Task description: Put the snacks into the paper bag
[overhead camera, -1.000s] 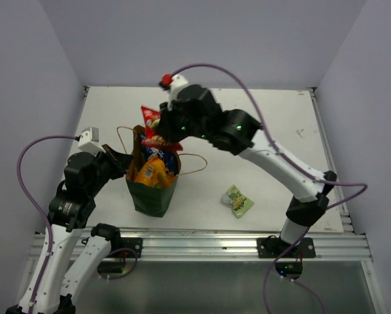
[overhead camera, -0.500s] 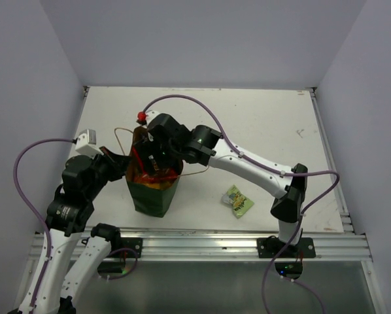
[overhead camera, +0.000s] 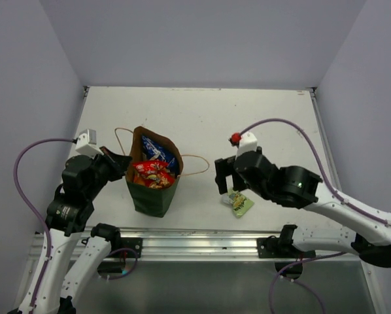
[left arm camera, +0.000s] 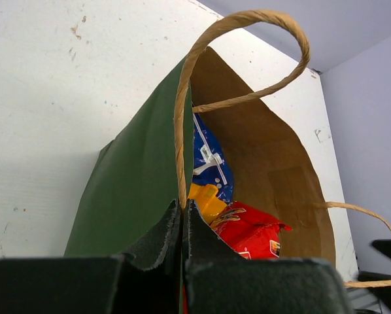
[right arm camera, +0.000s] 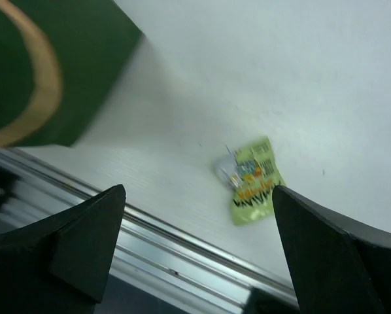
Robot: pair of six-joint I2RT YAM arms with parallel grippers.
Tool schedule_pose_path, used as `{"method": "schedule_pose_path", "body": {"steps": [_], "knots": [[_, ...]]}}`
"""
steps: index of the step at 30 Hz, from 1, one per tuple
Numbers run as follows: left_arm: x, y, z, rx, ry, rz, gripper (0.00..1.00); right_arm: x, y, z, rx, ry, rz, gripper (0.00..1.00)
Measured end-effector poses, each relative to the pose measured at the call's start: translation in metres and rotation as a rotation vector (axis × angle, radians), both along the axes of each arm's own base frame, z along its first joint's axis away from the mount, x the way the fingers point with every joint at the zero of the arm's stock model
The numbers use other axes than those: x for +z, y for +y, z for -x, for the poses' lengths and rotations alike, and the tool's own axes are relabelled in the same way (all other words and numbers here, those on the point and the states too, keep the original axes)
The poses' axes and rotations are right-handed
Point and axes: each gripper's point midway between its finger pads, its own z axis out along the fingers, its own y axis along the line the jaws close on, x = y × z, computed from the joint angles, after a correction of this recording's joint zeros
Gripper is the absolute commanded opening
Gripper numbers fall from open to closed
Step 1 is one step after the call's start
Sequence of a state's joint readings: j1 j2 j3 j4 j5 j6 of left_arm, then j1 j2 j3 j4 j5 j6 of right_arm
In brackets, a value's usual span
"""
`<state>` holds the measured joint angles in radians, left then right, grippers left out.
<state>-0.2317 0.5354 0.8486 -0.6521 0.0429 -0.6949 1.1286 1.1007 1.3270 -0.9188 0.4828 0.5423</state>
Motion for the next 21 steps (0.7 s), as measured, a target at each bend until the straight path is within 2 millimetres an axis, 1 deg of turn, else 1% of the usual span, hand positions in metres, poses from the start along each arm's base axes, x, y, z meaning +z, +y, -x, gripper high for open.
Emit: {"method": "schedule_pose_path", "body": {"steps": [1,3,5,7,9,13,17,20,21], "knots": [[0.0,-0.001,0.0,-0.003,0.001,0.001,0.0,-0.03,-0.014,0.004,-0.034,0.036,0.031,0.99],[0.0,-0.001,0.0,-0.007,0.001,0.001,0.0,-0.098,-0.039,0.015,-0.094,0.135,0.14,0.99],[0.0,-0.002,0.0,-0.012,0.001,-0.001,0.0,-0.158,-0.062,0.025,-0.145,0.229,0.256,0.99],[-0.001,-0.003,0.0,-0.018,0.002,-0.002,0.0,-0.187,-0.077,0.033,-0.175,0.281,0.306,0.99],[-0.001,-0.004,0.0,-0.026,0.005,-0.002,0.0,-0.201,-0.082,0.034,-0.203,0.302,0.304,0.98],[-0.002,-0.006,-0.001,-0.038,0.01,-0.002,0.0,-0.213,-0.075,0.024,-0.238,0.295,0.23,0.98],[-0.002,-0.006,0.0,-0.045,0.006,-0.012,0.0,-0.233,-0.075,0.016,-0.272,0.323,0.195,0.97],[-0.002,-0.006,0.0,-0.046,0.006,-0.013,0.0,-0.249,-0.072,0.014,-0.276,0.352,0.207,0.92],[-0.002,-0.006,0.0,-0.046,0.006,-0.014,0.0,-0.255,-0.071,0.014,-0.27,0.361,0.216,0.82]]}}
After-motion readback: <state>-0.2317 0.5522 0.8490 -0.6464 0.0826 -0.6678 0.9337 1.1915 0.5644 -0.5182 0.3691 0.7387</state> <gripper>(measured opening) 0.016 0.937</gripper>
